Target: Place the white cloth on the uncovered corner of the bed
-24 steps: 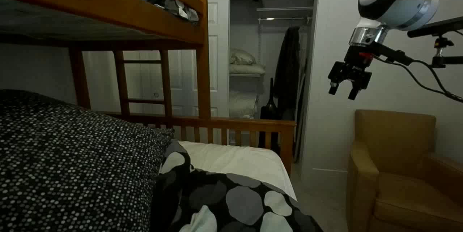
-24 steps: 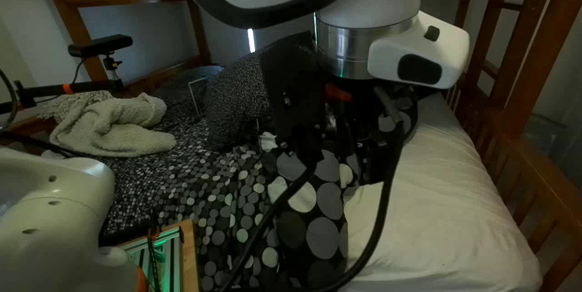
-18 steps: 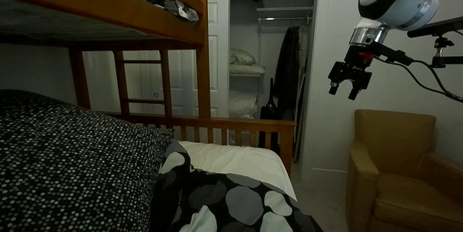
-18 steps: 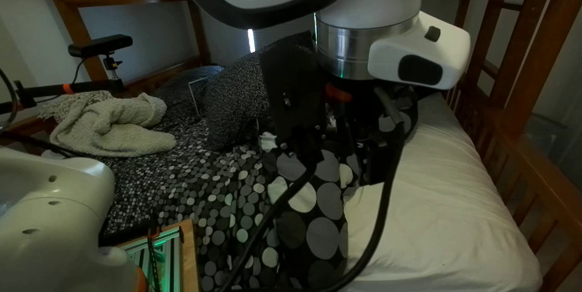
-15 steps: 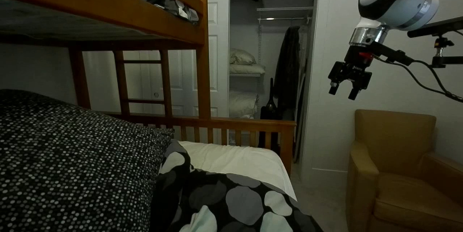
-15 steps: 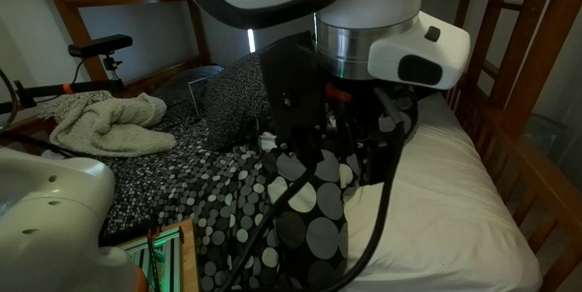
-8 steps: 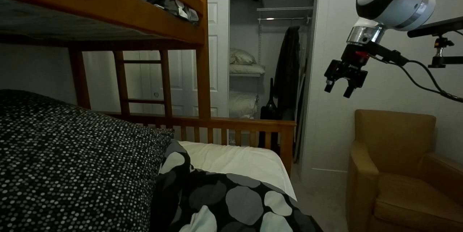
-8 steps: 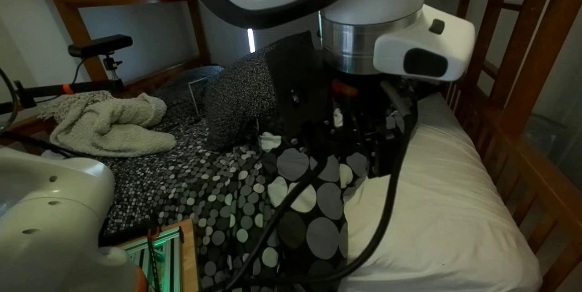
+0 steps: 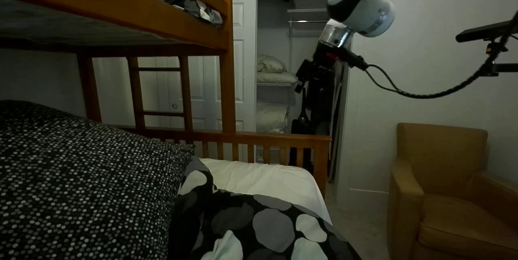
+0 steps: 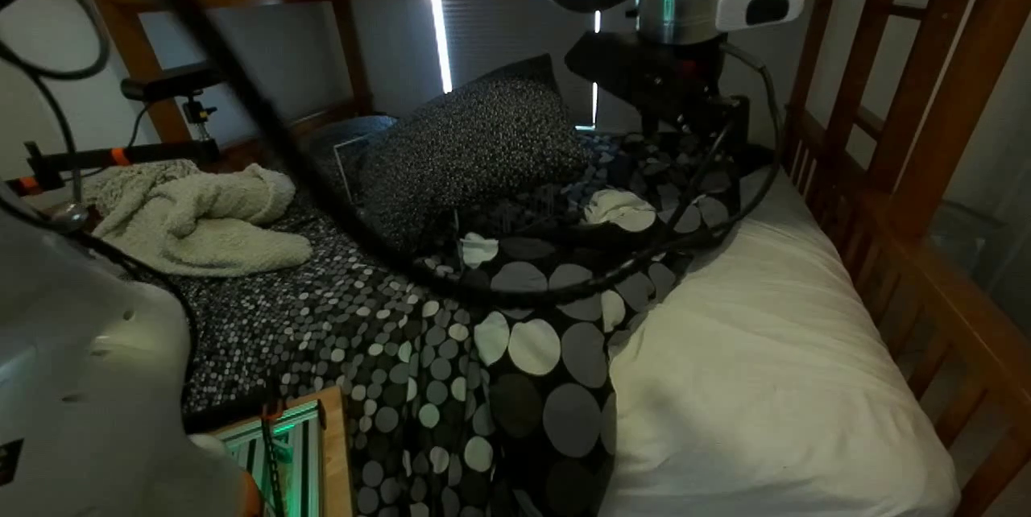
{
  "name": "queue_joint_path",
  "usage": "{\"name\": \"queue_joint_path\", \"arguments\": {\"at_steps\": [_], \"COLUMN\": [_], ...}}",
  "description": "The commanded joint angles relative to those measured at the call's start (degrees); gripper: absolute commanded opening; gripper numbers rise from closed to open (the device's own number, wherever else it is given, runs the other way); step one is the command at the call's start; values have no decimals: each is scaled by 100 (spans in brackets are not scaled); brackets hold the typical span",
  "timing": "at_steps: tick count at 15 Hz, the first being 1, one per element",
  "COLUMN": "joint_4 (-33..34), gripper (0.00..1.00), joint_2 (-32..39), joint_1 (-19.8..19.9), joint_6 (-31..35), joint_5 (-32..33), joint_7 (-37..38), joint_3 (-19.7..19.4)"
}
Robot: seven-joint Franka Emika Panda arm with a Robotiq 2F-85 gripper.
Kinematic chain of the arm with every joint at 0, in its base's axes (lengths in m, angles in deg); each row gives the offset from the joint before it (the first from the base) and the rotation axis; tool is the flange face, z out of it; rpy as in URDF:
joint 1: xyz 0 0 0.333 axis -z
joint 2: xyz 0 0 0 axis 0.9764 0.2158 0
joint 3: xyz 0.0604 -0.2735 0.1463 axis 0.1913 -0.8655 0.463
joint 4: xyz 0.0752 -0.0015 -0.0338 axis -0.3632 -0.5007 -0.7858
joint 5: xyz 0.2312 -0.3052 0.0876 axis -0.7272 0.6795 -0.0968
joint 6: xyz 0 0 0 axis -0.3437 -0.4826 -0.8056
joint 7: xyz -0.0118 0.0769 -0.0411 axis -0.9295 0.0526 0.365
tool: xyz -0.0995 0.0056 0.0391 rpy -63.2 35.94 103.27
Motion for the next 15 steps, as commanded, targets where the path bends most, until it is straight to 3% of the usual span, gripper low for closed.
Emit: {"name": "queue_joint_path", "arguments": {"at_steps": [1, 7, 8, 10, 15], "joint_4": [1457, 3457, 2642, 2850, 2852], "gripper": [100, 100, 100, 100, 100], "joint_2": [1334, 3235, 2579, 2852, 2723], "joint_1": [-66, -64, 52, 44, 110], "joint_6": [-596, -1274, -859, -834, -840], "joint_5": [-195, 275, 136, 158, 147], "joint_7": [-549, -317, -361, -339, -345], "joint_3": [387, 1208, 1219, 1319, 1307]}}
